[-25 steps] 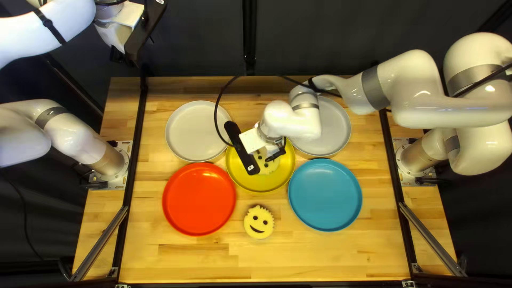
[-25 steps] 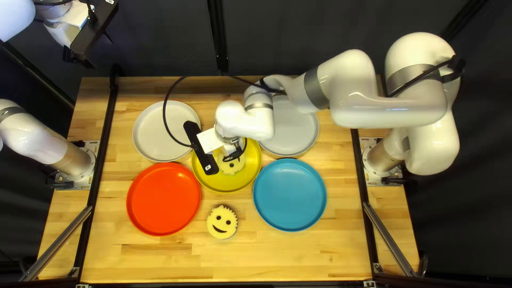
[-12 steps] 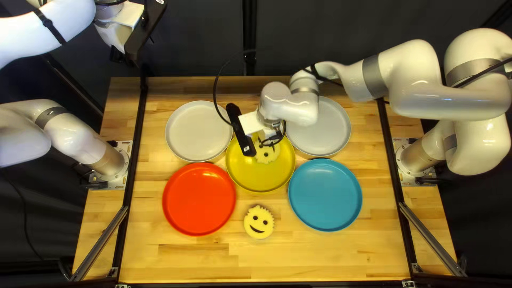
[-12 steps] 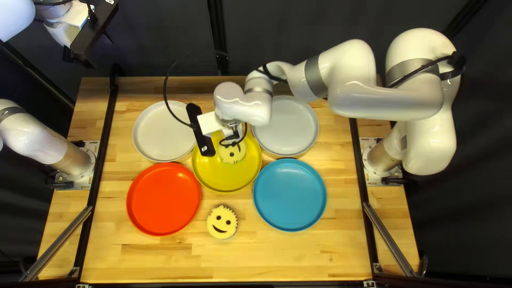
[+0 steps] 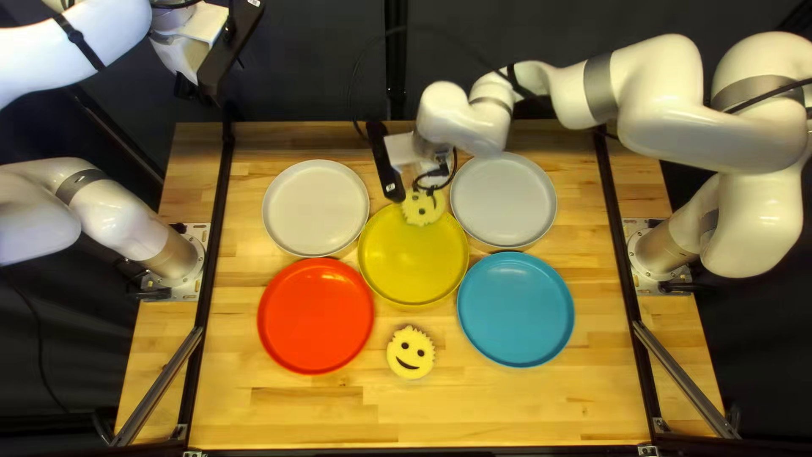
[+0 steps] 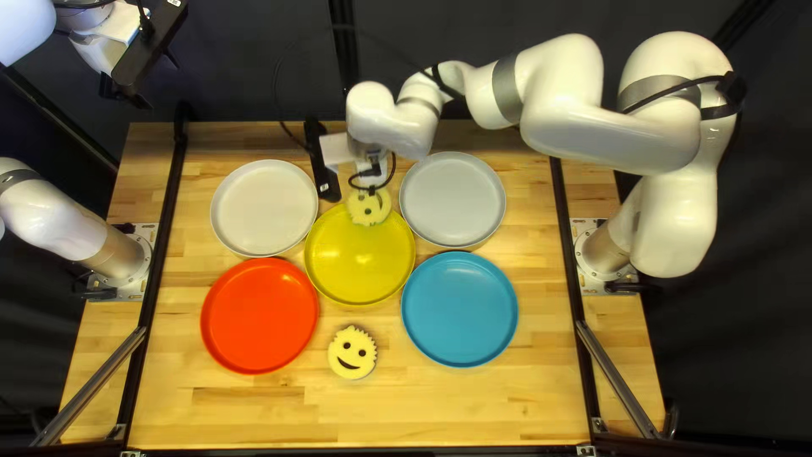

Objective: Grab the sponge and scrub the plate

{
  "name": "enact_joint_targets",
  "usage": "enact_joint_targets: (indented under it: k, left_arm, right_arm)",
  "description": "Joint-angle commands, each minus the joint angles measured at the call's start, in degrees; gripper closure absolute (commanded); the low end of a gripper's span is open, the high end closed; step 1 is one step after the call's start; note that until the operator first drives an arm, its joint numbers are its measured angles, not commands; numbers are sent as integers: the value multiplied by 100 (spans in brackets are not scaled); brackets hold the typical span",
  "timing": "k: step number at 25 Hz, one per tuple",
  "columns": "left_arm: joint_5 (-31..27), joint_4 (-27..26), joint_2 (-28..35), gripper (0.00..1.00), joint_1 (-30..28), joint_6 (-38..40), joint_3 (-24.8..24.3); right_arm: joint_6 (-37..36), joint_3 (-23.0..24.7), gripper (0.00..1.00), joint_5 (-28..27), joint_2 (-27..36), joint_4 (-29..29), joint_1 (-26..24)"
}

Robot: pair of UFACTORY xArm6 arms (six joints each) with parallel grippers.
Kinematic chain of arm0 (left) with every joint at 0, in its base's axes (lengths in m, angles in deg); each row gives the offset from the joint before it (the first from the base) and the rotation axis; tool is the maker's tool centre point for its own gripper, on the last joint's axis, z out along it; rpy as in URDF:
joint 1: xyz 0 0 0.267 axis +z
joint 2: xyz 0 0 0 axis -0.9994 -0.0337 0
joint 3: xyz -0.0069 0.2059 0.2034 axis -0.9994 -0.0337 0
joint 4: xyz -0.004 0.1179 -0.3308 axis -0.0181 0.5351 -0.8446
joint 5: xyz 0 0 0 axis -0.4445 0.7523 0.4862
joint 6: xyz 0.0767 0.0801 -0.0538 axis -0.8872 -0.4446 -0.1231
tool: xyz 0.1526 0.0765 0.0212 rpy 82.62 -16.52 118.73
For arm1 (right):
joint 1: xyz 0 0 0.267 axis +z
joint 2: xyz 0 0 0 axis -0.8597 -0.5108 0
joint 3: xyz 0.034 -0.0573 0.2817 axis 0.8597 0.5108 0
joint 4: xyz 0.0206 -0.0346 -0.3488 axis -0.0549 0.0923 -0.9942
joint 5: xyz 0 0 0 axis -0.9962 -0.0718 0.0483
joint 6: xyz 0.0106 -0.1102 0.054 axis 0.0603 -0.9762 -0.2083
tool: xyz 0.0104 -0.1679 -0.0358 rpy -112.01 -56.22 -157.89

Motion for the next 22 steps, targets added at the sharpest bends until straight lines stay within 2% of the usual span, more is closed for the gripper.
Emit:
enact_joint_targets:
  k: [1, 6, 7, 8, 9, 11, 13, 16, 17, 18, 19, 22]
  left_arm:
    - [0, 0, 0, 0, 0, 0, 0]
    - [0, 0, 0, 0, 0, 0, 0]
    - [0, 0, 0, 0, 0, 0, 0]
    - [0, 0, 0, 0, 0, 0, 0]
    - [0, 0, 0, 0, 0, 0, 0]
    - [0, 0, 0, 0, 0, 0, 0]
    - [0, 0, 0, 0, 0, 0, 0]
    - [0, 0, 0, 0, 0, 0, 0]
    - [0, 0, 0, 0, 0, 0, 0]
    - [0, 0, 0, 0, 0, 0, 0]
    - [0, 0, 0, 0, 0, 0, 0]
    - [0, 0, 0, 0, 0, 0, 0]
  right_arm:
    - [-158, -494, 100, -156, -366, 66, -328]
    - [-108, -963, 100, -310, -796, -20, -627]
    - [-57, -1074, 75, -372, -906, -60, -707]
    - [-42, -1110, 18, -388, -951, -69, -749]
    - [28, -1162, 0, -444, -1010, -117, -816]
    - [149, -1142, 0, -490, -1004, -167, -866]
    - [263, -911, 0, -485, -826, -195, -930]
    - [440, -64, 0, -366, -101, -188, -1005]
    - [497, 352, 0, -334, 284, -175, -1051]
    - [521, 517, 0, -328, 442, -167, -1074]
    - [513, 1017, 0, -337, 949, -117, -1166]
    - [585, 1824, 0, -519, 1917, -81, -1327]
